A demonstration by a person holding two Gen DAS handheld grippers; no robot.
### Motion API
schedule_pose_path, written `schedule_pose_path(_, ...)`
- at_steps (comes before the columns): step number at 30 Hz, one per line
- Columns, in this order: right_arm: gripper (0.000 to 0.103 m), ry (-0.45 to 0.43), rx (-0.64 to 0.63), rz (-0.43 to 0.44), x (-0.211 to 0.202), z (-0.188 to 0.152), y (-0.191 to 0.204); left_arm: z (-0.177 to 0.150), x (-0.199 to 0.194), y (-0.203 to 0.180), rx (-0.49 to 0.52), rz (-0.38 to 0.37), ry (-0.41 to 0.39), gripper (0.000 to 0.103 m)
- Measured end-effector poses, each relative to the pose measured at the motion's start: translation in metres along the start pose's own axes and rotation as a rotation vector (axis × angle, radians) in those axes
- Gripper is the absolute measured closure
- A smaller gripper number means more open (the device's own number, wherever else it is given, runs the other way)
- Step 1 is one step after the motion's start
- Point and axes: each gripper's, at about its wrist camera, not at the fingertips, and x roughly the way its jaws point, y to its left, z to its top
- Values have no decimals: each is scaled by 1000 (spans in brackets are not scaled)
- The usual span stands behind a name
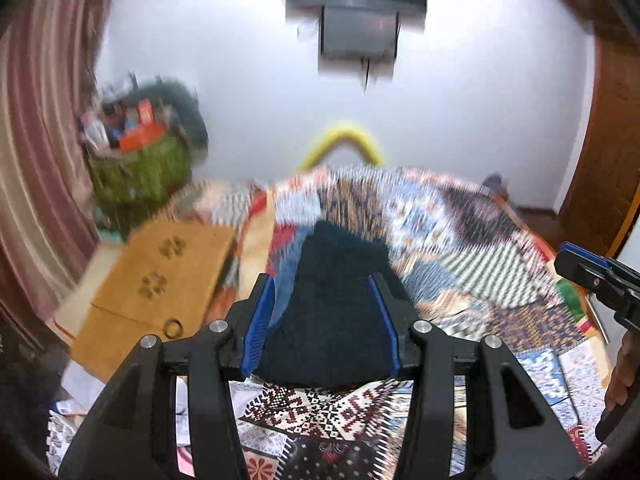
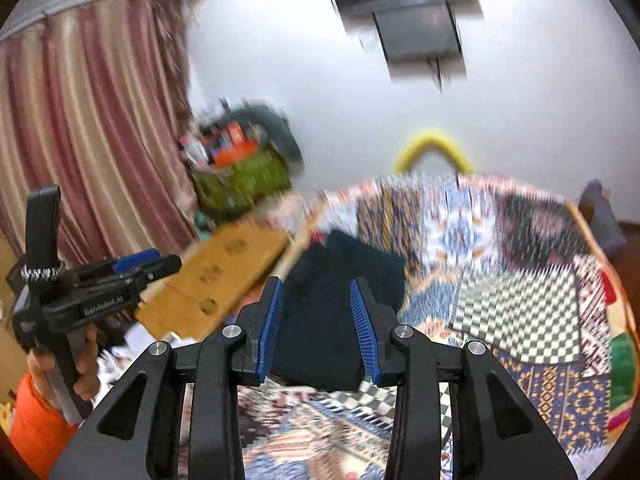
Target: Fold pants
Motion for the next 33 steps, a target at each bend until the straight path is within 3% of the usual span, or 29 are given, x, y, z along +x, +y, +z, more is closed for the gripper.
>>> schedule_pose_path(6, 70, -182, -74, 33, -92, -3, 49, -13, -120, -22, 16, -25, -197, 56)
schedule_pose_path(11, 70, -267, -133, 26, -136, -19, 80, -34, -186, -33, 11, -37, -304, 55)
schedule_pose_path(15, 68, -293, -175, 1, -154, -34, 96, -55, -218, -41, 25, -26, -352, 43)
schedule_pose_path(17, 57, -299, -186, -14, -161, -41, 102, -64, -231, -44, 28, -10, -375, 37)
schedule_pose_path(22, 24, -315, -166, -59, -162, -49, 99, -75, -247, -44, 11, -4, -393, 4)
schedule_pose_path(23, 17, -319, -158, -71, -163, -49, 99, -76, -249, -44, 5, -6, -397, 4)
schedule_pose_path(28, 2, -351, -140, -129, -174, -53, 97, -81, -256, -43, -5, 2, -401, 0)
schedule_pose_path(33, 1, -358, -126, -138, -177, -55, 93, -86, -259, -47, -7, 3, -396, 0)
